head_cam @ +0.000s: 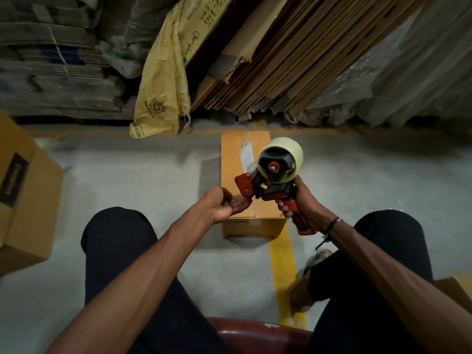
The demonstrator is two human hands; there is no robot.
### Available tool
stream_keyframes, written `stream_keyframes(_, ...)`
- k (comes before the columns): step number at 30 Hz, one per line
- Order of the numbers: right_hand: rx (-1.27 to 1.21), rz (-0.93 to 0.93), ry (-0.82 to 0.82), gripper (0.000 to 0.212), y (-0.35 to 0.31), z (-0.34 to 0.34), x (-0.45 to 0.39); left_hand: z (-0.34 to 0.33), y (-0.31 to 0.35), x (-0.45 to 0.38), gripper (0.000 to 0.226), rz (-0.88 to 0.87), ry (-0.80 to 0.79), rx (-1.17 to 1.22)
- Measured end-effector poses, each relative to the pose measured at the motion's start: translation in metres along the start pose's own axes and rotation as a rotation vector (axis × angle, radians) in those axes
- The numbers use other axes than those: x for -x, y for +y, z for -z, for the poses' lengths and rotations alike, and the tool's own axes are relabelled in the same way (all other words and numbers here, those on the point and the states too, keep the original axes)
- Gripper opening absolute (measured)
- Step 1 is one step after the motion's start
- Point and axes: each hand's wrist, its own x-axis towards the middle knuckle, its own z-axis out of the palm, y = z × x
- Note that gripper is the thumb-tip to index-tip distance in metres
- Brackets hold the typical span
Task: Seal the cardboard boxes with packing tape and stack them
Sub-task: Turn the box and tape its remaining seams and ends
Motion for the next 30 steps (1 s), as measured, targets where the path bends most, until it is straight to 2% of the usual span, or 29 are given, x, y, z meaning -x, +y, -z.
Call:
stream_keyframes(3, 0.008, -0.001, -0.023, 0.087, -0.002, -0.003, -0.002, 0.005, 0.002, -0.006, 0.038, -0.014, 0.045, 0.027)
stream_keyframes(5, 0.011, 0.004, -0.040, 0.088, -0.002, -0.003, -0.005, 0.007, 0.004, -0.007, 0.045, 0.009, 0.031, -0.036)
stream_keyframes(6, 0.014, 0.004, -0.047, 0.089, -0.001, -0.003, -0.005, 0.006, 0.005, -0.007, 0.043, 0.016, 0.024, -0.099)
stream_keyframes(8, 0.022, 0.005, -0.052, 0.087, 0.000, -0.002, -0.006, 0.004, 0.002, -0.006, 0.025, -0.008, 0.057, -0.285)
stream_keyframes(11, 0.050, 0.009, -0.057, 0.083, 0.001, -0.001, -0.005, 0.004, -0.007, -0.012, 0.024, -0.084, 0.143, -0.452)
stream_keyframes(17, 0.159, 0.043, -0.046, 0.087, 0.005, 0.002, -0.007, 0.012, -0.008, -0.023, 0.011, -0.253, 0.286, -0.451)
stream_keyframes(23, 0.304, 0.092, -0.004, 0.089, 0.012, 0.008, -0.021, 0.027, -0.017, -0.048, 0.015, -0.430, 0.408, -0.617)
stream_keyframes(27, 0.414, 0.070, -0.025, 0.099, 0.018, 0.021, -0.039, 0.035, -0.033, -0.066, 0.016, -0.528, 0.458, -0.669)
stream_keyframes(30, 0.499, 0.054, -0.033, 0.094, 0.022, 0.026, -0.048, 0.040, -0.048, -0.079, 0.021, -0.567, 0.483, -0.722)
